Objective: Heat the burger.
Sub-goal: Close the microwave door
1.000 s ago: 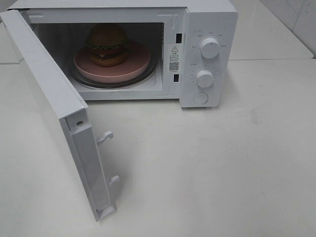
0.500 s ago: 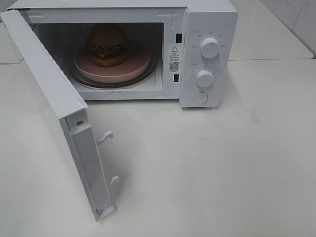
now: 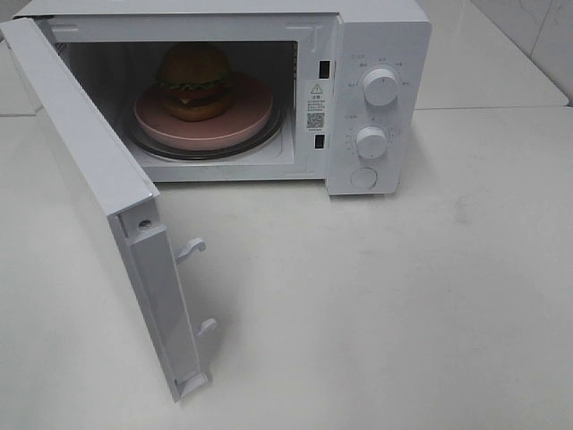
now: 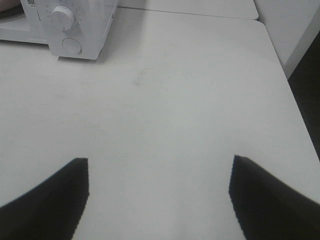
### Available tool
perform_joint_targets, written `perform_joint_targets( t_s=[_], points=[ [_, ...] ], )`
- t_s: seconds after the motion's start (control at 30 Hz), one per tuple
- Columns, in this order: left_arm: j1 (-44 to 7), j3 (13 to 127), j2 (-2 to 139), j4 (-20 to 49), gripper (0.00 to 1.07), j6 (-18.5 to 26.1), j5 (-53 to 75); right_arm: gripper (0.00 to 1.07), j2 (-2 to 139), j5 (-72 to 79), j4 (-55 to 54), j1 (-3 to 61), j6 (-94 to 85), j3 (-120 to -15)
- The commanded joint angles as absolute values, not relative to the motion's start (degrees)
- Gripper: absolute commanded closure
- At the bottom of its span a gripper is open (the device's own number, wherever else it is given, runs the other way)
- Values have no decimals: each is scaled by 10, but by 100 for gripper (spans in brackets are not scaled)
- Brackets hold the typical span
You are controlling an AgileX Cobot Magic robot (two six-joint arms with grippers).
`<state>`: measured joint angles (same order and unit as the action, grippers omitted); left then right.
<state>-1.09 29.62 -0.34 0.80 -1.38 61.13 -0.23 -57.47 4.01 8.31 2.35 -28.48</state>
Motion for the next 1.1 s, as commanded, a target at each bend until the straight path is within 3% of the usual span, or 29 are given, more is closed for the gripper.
perform_joint_targets(
  t_s=[0.03,1.1],
  points=[
    [-9,296,-7,6,9,-14,612,31,-18,-572,40,80,24,-285],
    [-9,296,-7,6,9,-12,612,31,-18,-572,40,80,24,-285]
  ],
)
